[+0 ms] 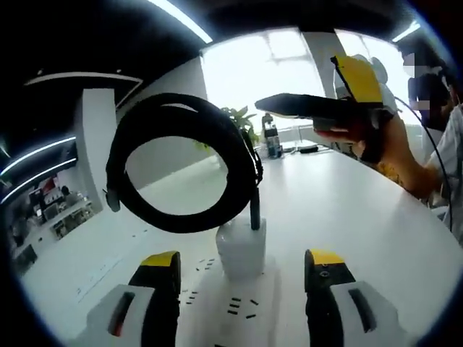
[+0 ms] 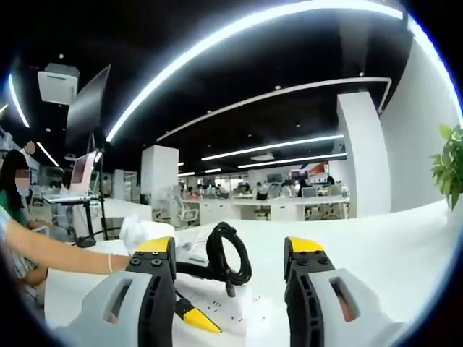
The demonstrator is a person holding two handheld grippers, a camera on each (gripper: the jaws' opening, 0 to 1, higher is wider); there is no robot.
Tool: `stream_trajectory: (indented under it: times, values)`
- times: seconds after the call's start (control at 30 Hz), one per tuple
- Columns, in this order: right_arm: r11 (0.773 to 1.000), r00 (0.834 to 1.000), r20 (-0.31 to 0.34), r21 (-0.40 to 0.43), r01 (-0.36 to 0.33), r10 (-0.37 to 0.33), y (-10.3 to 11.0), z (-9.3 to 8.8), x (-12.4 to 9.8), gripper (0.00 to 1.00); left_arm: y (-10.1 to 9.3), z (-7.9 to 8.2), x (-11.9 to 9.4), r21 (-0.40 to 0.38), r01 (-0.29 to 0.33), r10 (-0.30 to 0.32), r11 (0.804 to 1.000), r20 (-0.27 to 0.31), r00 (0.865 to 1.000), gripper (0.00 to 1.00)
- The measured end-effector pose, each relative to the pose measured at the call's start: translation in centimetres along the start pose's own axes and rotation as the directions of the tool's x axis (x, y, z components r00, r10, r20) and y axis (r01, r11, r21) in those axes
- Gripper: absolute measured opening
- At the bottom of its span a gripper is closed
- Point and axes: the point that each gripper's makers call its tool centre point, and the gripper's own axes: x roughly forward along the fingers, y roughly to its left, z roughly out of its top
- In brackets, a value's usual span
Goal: Straighten the power strip on the desk, plug the charger into it
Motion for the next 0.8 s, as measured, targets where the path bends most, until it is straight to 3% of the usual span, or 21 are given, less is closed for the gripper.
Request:
stream_trajectory:
  times: [0.17,0.33,0.53,0.8]
  values:
    - [1.0,1.0,-0.008,-0.003,-0.018,0.018,0.6,-0.2,0.1,0.65,-0.1,-0.8,-0.8,0.026,-0.03,0.031,0.999,-0.031,0.999,0.76]
    - [0.999,0.999,-0.016,0.004,-0.034,0.035,1.0,-0.5,0.2,0.71,0.4,0.1,-1.9,0.006,-0.09,0.09,0.996,0.012,0.996,0.93]
    - [0.999,0.999,-0.023,-0.013,-0.043,0.043,1.5,-0.5,0.5,0.75,0.6,1.2,-3.4,-0.004,-0.144,0.144,0.99,0.046,0.989,0.98]
    - [0.996,0.997,-0.04,-0.054,-0.073,0.071,2.3,-0.6,0.5,0.92,0.9,1.2,-5.4,-0.03,-0.236,0.236,0.971,0.017,0.971,0.99]
